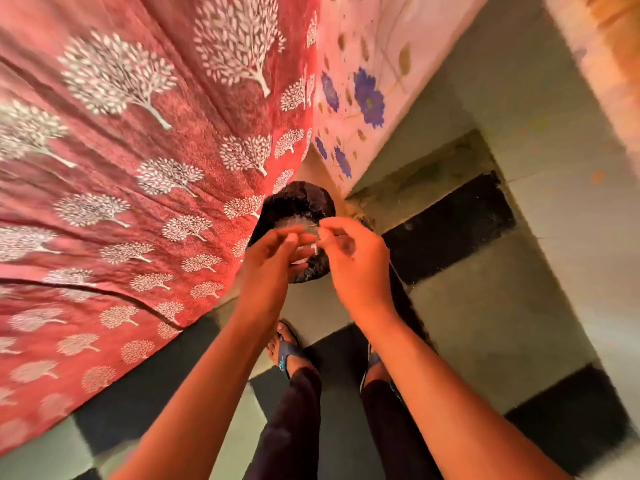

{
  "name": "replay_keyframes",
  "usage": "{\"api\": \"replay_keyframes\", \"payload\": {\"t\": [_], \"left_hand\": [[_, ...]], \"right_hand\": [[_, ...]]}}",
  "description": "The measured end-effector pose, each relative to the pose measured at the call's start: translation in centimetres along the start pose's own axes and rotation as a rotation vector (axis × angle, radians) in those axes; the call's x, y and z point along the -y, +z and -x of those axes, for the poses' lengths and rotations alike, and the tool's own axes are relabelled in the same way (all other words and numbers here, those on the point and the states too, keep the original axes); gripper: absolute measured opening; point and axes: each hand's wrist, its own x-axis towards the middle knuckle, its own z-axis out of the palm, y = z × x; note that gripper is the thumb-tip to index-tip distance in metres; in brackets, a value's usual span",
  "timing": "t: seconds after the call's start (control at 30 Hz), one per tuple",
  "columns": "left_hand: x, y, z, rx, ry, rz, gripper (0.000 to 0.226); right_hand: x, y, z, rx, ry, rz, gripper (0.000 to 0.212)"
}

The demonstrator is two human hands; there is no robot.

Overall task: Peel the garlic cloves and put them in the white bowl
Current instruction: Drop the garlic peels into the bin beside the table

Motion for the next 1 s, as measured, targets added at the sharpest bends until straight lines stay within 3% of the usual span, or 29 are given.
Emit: {"api": "replay_keyframes", "payload": {"t": [0.2,0.37,0.57,0.73,1.0], "left_hand": [[-12.9,3.9,14.4,0.18,0.096,-0.088,0.023],[-17.1,9.0,22.8,0.274,0.2,-0.155,0.018],[-15.7,18.1,28.4,0.512,0.308,-0.297,0.011],[-13.9,27.3,30.9,0.65,0.477,-0.475,0.034],[-11.7,39.9,30.5,0.701,0.941,-0.934,0.036]], "right_hand": [[14.5,-10.9,9.6,-0.2,-0.077,-0.087,0.012],[18.6,-19.5,16.1,-0.415,-0.145,-0.115,0.012],[16.1,-29.6,22.3,-0.686,-0.096,-0.044,0.018],[11.2,-37.3,24.9,-0.856,0.001,0.067,0.023],[3.9,-45.3,23.8,-0.866,0.061,0.355,0.033]]}}
